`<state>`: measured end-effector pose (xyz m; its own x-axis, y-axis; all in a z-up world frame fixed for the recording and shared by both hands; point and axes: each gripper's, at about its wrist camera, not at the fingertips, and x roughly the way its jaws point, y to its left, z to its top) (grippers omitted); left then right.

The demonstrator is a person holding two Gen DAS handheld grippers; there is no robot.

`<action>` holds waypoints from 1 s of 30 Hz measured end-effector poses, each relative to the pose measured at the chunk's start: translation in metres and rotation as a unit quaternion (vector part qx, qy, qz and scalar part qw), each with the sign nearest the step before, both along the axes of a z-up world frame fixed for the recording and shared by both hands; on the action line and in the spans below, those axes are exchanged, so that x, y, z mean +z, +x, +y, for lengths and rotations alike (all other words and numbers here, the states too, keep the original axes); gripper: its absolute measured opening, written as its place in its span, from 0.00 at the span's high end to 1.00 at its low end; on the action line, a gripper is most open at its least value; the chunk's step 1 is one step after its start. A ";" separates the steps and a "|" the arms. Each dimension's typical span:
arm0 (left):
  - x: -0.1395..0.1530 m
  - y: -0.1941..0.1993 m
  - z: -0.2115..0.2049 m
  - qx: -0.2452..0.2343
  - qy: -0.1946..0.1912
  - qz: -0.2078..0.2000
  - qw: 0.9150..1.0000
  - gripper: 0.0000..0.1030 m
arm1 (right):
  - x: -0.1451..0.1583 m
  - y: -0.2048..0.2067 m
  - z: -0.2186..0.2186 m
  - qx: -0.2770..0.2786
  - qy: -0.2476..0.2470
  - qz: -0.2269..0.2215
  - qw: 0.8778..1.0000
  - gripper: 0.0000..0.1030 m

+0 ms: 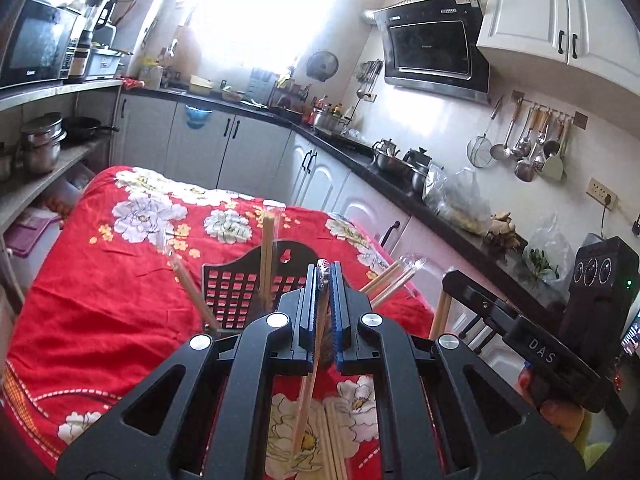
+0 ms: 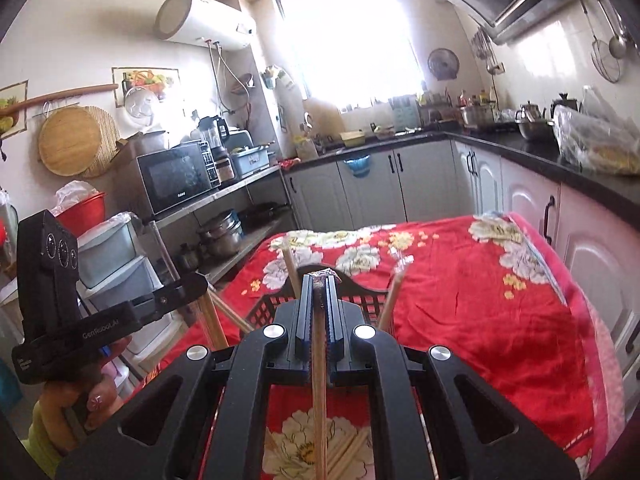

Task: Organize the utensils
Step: 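Lift the held chopsticks with both tools and carry them over the caddy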

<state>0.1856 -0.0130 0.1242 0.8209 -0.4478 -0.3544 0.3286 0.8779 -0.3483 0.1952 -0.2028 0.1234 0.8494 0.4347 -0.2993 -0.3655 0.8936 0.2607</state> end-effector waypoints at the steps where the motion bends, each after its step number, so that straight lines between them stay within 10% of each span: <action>1: 0.002 0.001 0.000 0.000 0.000 -0.002 1.000 0.97 | 0.002 0.001 0.001 0.000 0.000 -0.003 1.000 0.94; 30: 0.086 0.025 -0.009 0.022 0.012 -0.097 0.995 0.97 | 0.073 0.046 0.011 -0.022 -0.008 -0.113 0.993 0.94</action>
<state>0.2104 -0.0216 0.2099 0.8938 -0.4028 -0.1973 0.3484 0.9005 -0.2602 0.2414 -0.1922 0.1968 0.9135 0.3928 -0.1060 -0.3738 0.9132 0.1625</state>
